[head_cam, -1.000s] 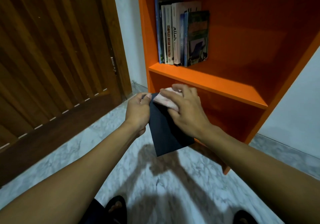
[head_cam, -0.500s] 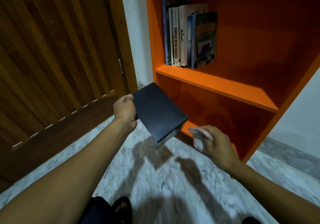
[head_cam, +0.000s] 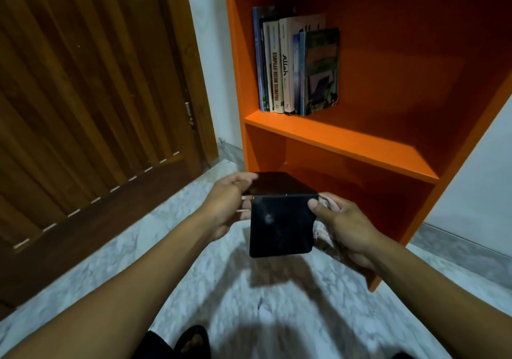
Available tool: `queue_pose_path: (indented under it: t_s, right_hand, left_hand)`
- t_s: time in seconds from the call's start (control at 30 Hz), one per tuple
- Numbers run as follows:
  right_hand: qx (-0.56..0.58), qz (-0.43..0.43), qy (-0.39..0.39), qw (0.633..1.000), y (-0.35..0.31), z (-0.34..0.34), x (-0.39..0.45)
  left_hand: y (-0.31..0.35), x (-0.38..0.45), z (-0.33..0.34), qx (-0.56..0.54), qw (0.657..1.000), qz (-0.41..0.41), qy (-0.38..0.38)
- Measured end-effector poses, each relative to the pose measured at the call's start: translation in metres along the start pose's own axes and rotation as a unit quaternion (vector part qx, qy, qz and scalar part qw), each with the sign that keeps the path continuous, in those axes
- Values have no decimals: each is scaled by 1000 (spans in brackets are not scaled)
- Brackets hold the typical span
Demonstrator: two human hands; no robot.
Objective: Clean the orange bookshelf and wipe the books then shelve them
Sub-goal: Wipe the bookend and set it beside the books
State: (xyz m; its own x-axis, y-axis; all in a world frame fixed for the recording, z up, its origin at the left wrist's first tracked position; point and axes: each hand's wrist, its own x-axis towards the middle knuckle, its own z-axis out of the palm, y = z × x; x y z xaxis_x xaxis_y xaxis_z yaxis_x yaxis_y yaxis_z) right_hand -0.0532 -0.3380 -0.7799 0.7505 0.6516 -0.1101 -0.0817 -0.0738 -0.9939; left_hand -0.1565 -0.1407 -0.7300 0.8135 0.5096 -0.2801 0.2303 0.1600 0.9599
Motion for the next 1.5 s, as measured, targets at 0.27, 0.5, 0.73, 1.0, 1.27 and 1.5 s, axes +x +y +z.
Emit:
queue_pose_path:
  t_s: [0.27,0.5,0.73,1.0,1.27,1.5]
  right_hand:
    - [94,56,109,988,-11,-7,4]
    - [-215,-230,219,923,-6,7,9]
    - [-402,-222,148,876,16,39,5]
    - [-394,-320,40,861,17,56,-10]
    - [-472,-389,-8,791,48,24,-17]
    - [-350,-336,128,865,45,1,-11]
  left_hand:
    - [-15,-7,19,94,986,63,-126]
    - [-18,-11,36,13,990,37,-138]
    - [-6,-13,43,-212,971,-1,-113]
    - [2,-11,41,-220,965,-47,-139]
    - [5,-4,20,-112,993,12,26]
    - [6,-5,1,-11,994,97,50]
